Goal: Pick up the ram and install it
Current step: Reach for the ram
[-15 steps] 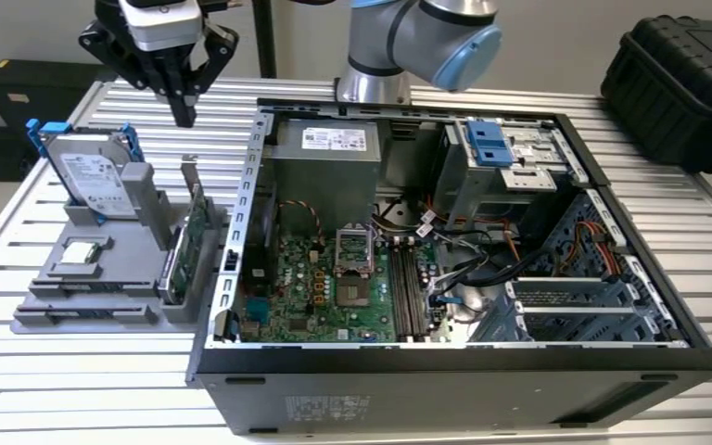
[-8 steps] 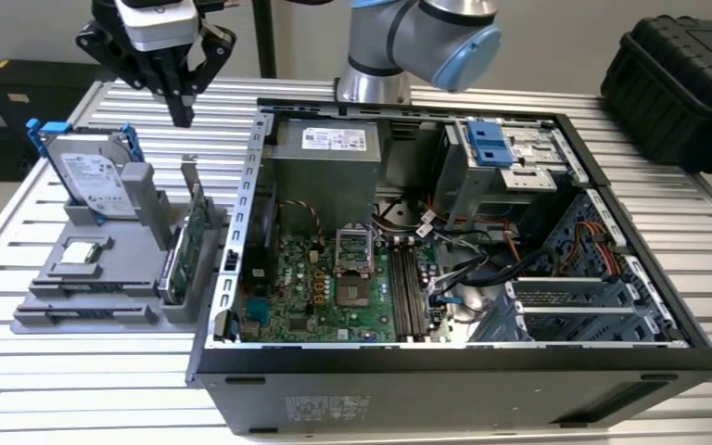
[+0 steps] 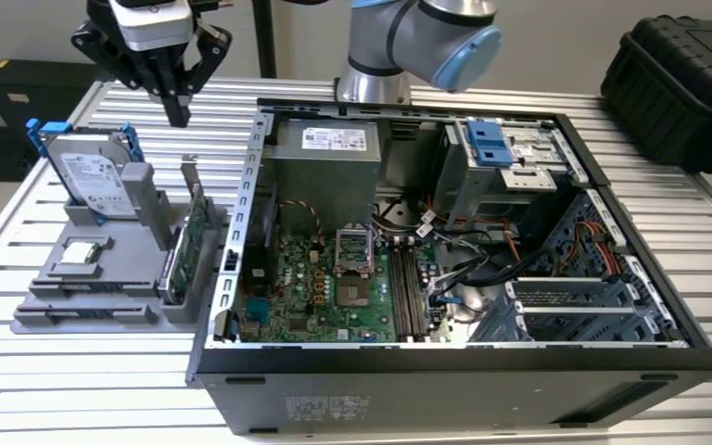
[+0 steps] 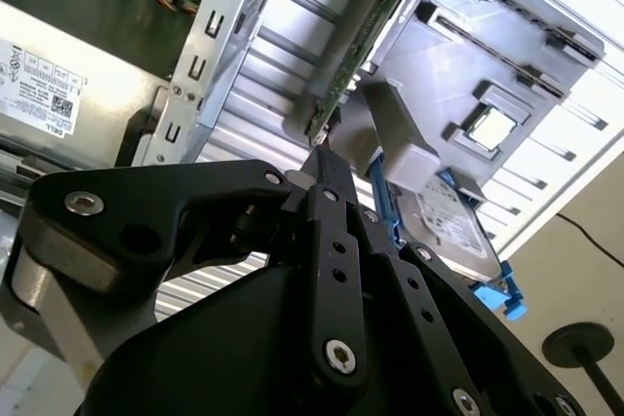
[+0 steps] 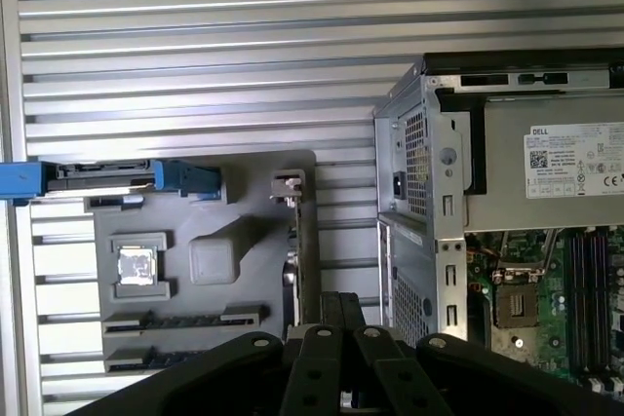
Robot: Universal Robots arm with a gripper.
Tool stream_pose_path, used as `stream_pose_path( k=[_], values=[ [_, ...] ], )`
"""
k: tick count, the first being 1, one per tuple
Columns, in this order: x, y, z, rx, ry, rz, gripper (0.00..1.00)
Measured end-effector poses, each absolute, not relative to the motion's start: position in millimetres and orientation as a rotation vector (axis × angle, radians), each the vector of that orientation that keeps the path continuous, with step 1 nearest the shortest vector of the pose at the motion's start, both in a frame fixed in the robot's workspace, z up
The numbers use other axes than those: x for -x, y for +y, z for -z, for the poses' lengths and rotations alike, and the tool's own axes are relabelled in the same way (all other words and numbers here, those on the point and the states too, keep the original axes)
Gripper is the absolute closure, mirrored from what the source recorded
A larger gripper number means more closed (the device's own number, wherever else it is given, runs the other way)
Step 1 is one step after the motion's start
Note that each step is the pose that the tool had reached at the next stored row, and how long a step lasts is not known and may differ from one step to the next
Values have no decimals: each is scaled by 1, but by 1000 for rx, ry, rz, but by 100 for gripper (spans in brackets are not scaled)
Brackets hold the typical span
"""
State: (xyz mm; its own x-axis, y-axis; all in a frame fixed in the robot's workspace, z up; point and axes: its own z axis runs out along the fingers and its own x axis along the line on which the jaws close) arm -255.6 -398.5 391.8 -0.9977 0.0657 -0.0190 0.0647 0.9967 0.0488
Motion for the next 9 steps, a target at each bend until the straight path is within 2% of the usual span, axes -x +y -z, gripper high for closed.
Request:
stream_pose_path(
  k=[9],
  values=[
    [258, -398, -392, -100, 3119, -75, 100]
  ],
)
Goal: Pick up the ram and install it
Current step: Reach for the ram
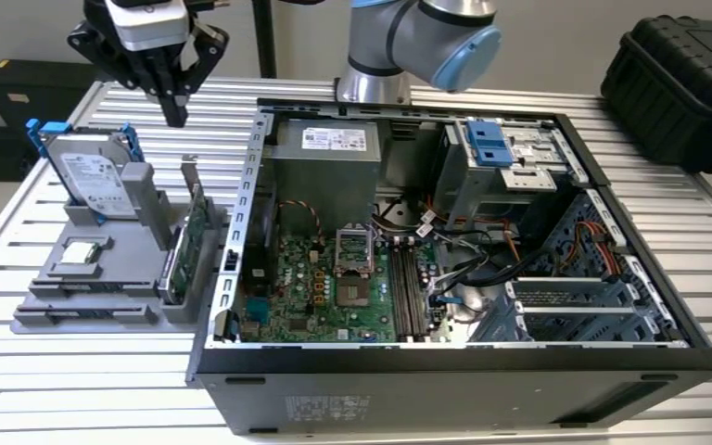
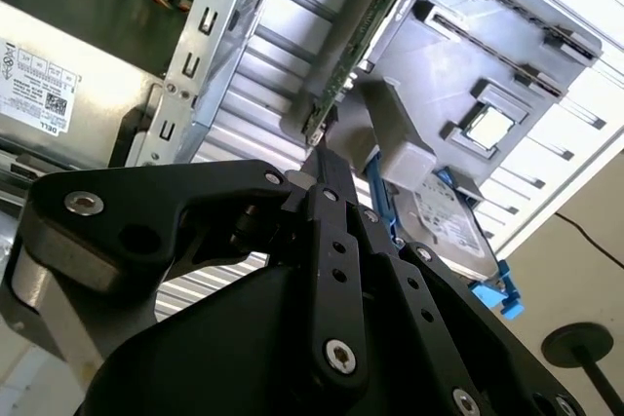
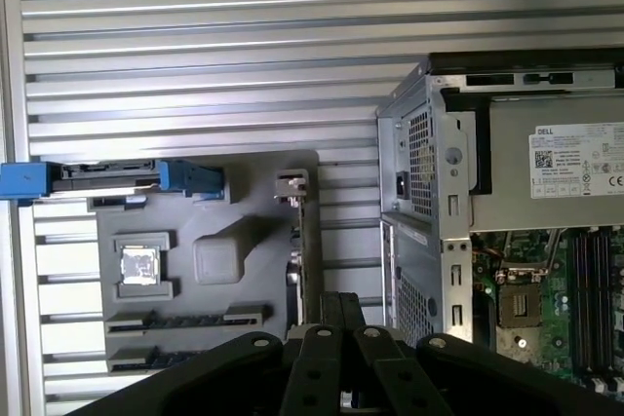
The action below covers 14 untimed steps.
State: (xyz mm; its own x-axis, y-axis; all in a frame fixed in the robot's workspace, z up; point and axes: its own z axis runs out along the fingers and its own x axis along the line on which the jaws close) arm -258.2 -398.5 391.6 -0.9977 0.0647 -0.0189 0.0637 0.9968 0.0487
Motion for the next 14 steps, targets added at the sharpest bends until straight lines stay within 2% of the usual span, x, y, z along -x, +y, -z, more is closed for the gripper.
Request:
stream_pose_path(
  k=[14],
  values=[
    [262, -398, -391, -95, 3119, -75, 100]
  ],
)
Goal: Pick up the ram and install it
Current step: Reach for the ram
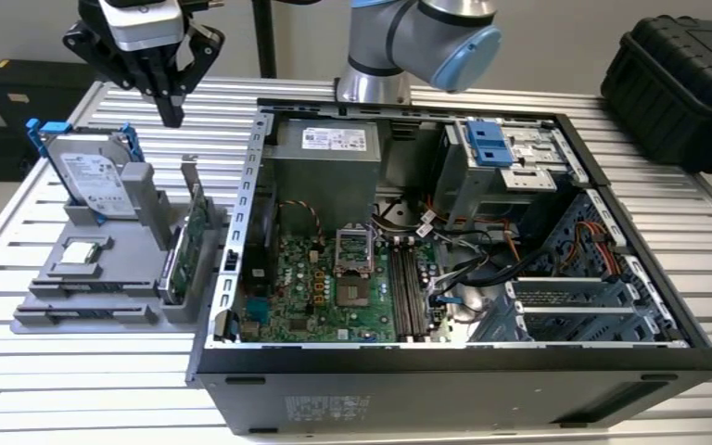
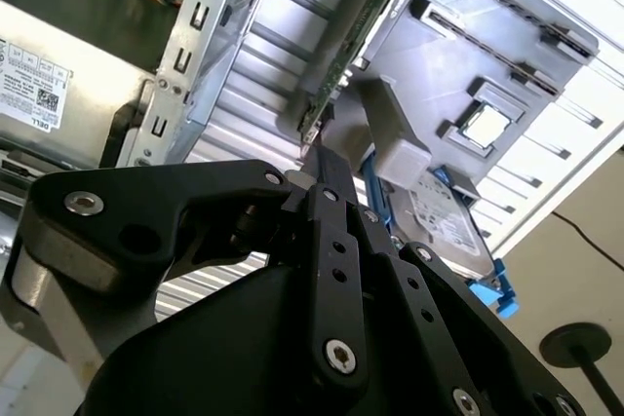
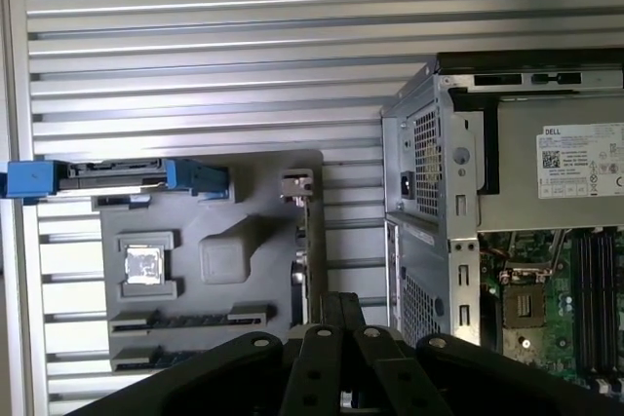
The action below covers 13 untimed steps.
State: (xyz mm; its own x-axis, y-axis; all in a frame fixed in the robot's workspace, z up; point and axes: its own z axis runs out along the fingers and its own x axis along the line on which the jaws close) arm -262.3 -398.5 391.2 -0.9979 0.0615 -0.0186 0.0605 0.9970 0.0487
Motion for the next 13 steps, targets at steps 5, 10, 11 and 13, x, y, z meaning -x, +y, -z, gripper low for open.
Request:
stream_pose_path(
  k=[5, 10, 11, 13],
  values=[
    [265, -398, -391, -92, 3119, -75, 100],
    [267, -398, -391, -91, 3119, -75, 100],
    [267, -398, -391, -90, 3119, -75, 100],
    [268, -398, -391, -90, 3119, -75, 100]
  ],
)
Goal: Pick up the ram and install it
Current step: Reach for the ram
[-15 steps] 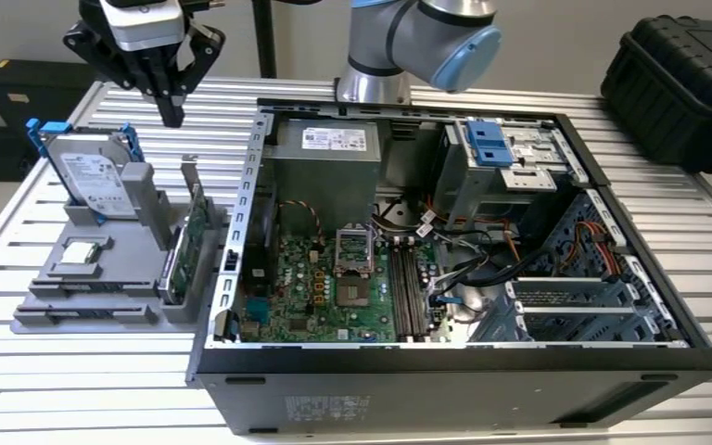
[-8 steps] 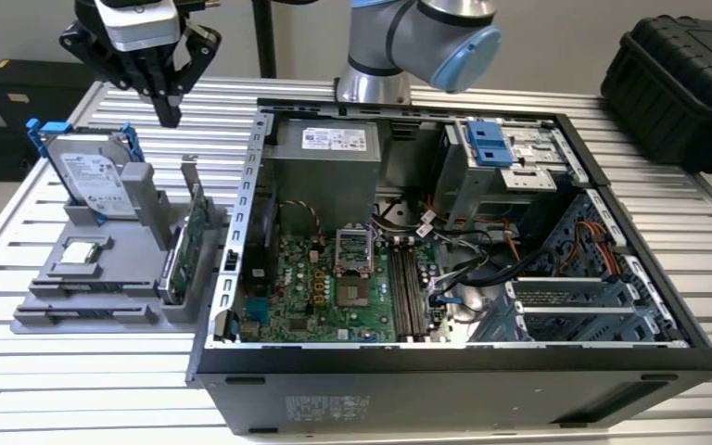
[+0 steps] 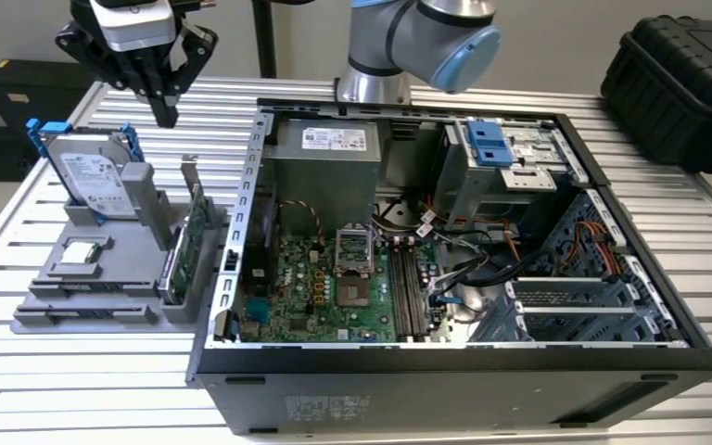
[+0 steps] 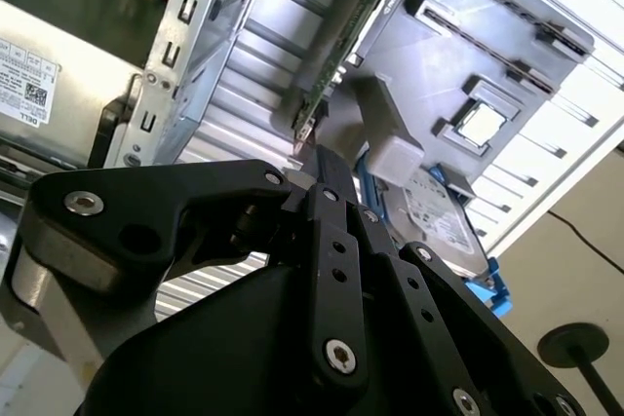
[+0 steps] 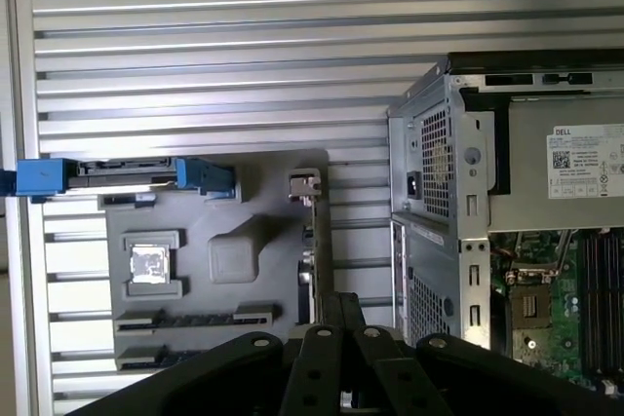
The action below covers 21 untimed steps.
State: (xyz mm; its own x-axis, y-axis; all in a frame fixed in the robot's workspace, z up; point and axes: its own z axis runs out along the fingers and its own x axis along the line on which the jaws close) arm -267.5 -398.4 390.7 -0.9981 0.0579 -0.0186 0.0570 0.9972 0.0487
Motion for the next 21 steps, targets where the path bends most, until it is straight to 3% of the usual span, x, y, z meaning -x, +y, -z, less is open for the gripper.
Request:
stream_pose_path(
  k=[21],
  values=[
    [277, -398, -391, -89, 3120, -75, 100]
  ],
)
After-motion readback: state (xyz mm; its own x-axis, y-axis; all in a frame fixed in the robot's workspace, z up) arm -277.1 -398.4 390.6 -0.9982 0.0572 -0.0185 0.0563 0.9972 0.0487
